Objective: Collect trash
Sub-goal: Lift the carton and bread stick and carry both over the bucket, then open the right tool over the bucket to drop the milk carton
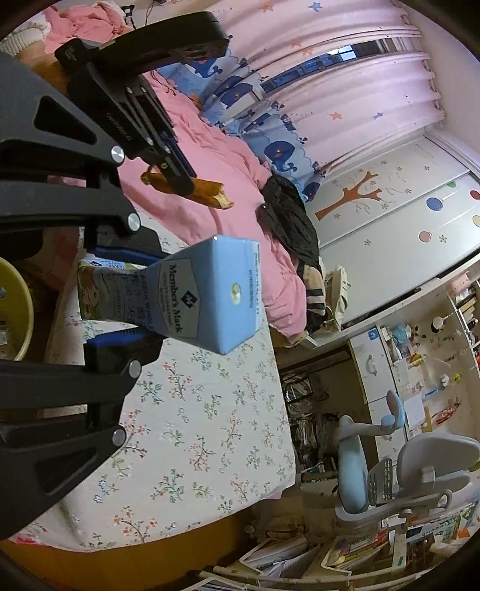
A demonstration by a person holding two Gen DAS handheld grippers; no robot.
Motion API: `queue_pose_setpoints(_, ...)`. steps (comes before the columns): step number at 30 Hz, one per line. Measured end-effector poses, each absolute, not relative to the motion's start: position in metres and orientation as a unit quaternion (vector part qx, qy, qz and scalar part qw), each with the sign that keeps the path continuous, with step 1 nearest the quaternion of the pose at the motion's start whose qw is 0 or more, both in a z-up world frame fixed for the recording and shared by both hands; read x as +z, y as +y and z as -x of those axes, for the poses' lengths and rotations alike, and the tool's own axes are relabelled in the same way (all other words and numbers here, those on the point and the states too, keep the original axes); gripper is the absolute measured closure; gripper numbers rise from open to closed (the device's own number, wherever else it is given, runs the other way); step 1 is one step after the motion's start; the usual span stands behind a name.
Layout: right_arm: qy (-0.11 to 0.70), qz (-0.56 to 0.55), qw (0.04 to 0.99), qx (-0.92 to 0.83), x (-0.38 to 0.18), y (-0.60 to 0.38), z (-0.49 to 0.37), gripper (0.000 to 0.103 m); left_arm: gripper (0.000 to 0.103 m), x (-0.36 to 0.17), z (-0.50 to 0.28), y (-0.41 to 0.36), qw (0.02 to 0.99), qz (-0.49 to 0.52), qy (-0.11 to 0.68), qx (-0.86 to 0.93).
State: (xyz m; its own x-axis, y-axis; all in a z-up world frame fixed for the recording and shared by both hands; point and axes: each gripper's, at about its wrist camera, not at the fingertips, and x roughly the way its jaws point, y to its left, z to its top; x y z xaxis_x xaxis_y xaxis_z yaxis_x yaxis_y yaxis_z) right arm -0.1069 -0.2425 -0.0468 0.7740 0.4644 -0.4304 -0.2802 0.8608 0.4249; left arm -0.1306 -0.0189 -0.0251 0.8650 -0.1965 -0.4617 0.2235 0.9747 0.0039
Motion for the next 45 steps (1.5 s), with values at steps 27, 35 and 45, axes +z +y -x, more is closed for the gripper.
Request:
queue_pose_setpoints(27,0.397,-0.087,0.875,0.264,-0.107,-0.181,0.159,0.072,0.085,-0.032,0.154,-0.015,0.965,-0.03,0.236,-0.111)
queue_pose_setpoints(35,0.443,-0.063,0.853,0.27,-0.127,-0.166,0.165,0.071,0.085,-0.033,0.155,-0.014,0.965,-0.031,0.237,-0.112)
queue_pose_setpoints(45,0.496,-0.051,0.829,0.253,-0.149,-0.164,0.168,0.057,0.085,-0.039,0.173,-0.015,0.962,-0.035,0.244,-0.116)
